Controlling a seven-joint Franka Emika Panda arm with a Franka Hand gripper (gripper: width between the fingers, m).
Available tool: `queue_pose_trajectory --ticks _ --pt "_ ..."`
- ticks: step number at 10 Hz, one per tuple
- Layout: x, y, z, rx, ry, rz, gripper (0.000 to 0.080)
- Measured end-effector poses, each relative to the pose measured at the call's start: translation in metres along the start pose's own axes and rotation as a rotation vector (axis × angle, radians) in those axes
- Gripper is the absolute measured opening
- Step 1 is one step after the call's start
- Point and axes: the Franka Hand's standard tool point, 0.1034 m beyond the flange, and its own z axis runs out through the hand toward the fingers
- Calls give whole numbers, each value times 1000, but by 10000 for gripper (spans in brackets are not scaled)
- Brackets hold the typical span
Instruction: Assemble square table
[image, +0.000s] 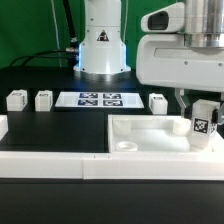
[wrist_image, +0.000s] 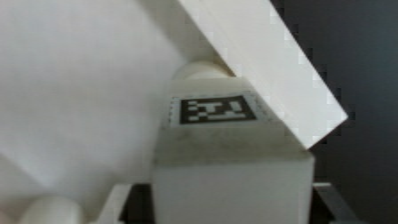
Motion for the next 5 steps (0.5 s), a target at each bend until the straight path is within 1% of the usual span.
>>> queue_pose_trajectory --ticks 1,2,5 --pt "1 -1 0 -40 -18 194 291" --pt "5 2 2 -38 -47 357 291" --pt "3 3 3 -44 -46 512 291"
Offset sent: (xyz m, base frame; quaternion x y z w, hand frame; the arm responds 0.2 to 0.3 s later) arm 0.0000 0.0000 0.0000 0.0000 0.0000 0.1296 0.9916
